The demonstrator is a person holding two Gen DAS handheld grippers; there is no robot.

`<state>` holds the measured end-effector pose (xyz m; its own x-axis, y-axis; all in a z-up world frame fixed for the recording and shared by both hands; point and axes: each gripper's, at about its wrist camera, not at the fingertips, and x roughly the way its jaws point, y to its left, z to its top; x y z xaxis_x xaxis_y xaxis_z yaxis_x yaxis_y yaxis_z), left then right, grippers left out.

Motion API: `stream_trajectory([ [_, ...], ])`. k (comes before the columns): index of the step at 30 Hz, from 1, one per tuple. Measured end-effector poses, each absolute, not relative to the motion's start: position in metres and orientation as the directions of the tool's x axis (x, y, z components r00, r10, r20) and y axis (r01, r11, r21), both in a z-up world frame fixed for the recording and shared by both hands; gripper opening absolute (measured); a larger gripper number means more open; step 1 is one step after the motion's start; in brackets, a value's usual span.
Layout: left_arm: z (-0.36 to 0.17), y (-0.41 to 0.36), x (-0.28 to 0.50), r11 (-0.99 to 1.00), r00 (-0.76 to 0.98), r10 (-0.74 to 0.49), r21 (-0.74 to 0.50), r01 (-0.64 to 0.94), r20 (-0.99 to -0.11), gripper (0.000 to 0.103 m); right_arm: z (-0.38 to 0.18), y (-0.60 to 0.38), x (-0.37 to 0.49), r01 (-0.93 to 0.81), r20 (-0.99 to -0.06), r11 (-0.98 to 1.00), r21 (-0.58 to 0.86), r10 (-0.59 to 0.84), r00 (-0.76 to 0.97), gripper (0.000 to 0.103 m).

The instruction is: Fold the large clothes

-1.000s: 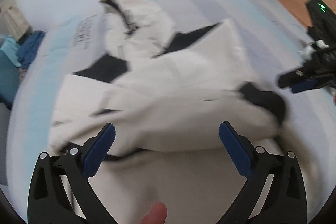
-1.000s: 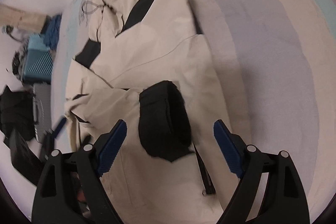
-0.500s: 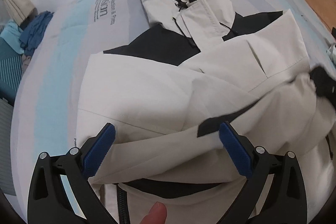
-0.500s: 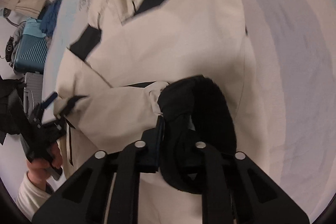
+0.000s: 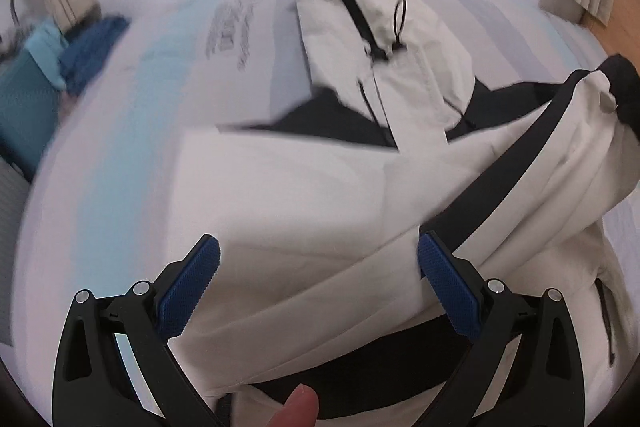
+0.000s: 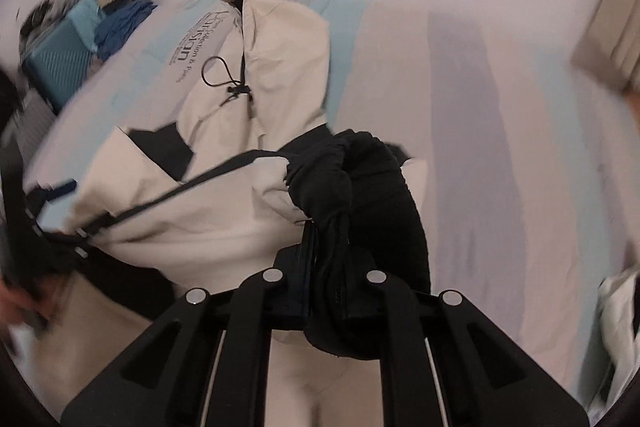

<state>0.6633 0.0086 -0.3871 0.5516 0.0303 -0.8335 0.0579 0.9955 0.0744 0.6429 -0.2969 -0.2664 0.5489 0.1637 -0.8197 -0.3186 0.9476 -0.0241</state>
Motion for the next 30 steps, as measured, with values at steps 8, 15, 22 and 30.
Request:
stream_trajectory([
  [8, -0.419, -0.001, 0.639, 0.995, 0.508, 0.034, 0.077, 0.066, -0.861, 0.097, -0.343, -0.31, 0.614, -0.381, -0.854, 0.919, -0.104, 0.114, 0.507, 0.03],
  [15, -0.425, -0.018, 0.606, 0.987, 0.503, 0.059, 0.125, 0.097, -0.862, 0.097, -0.309, -0.338, 0.596, -0.247, -0.861, 0.969, 0.01, 0.134, 0.49, 0.05],
  [22, -0.422, -0.032, 0.592, 0.977, 0.516, 0.051, 0.151, 0.154, -0.855, 0.097, -0.268, -0.331, 0.649, -0.159, -0.9, 0.966, 0.202, 0.247, 0.359, 0.067],
  [30, -0.392, -0.041, 0.663, 0.987, 0.491, -0.114, -0.041, 0.156, -0.864, 0.097, -0.341, -0.331, 0.719, 0.008, -0.986, 0.986, 0.169, 0.169, 0.009, 0.07],
])
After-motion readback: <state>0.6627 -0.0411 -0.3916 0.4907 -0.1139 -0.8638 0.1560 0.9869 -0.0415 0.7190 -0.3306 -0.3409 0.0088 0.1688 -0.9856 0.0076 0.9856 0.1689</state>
